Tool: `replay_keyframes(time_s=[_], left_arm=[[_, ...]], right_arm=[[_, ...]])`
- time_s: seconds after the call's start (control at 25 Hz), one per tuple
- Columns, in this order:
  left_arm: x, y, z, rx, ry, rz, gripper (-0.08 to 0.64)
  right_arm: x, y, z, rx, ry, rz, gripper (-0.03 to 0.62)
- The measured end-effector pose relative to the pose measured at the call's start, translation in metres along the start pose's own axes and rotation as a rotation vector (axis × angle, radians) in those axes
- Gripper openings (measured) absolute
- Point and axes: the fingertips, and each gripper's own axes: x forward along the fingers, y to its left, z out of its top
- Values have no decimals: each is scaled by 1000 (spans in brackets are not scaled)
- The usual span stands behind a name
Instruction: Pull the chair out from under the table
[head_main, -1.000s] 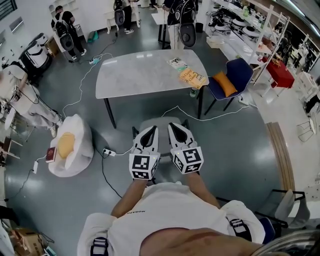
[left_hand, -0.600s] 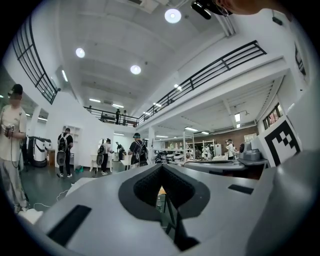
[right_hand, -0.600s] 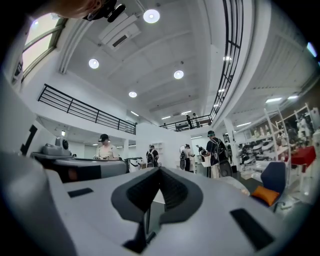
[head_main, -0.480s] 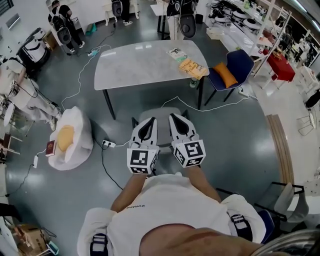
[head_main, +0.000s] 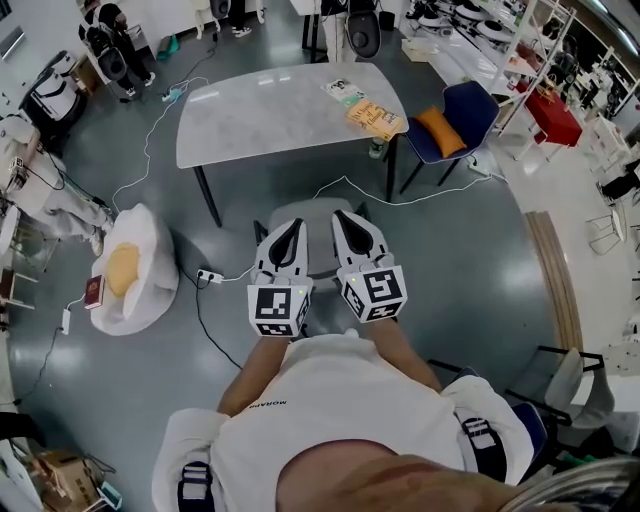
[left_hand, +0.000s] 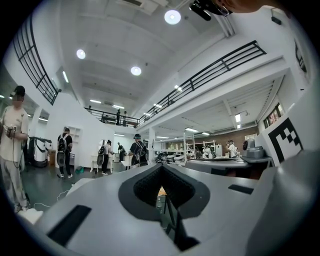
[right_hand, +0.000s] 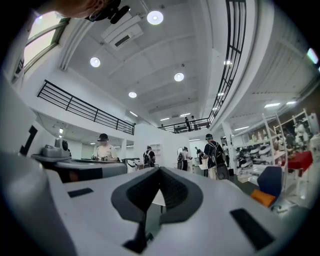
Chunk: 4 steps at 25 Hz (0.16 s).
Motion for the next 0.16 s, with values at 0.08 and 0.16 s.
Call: replay_keyframes(time_s=[0.08, 0.16], left_arm=[[1, -3, 0, 0, -2, -3, 3], [1, -5, 0, 0, -4, -5, 3]], right_arm=[[-1, -1, 0, 0, 0, 0, 12], [-3, -2, 1, -4, -1, -1, 12]])
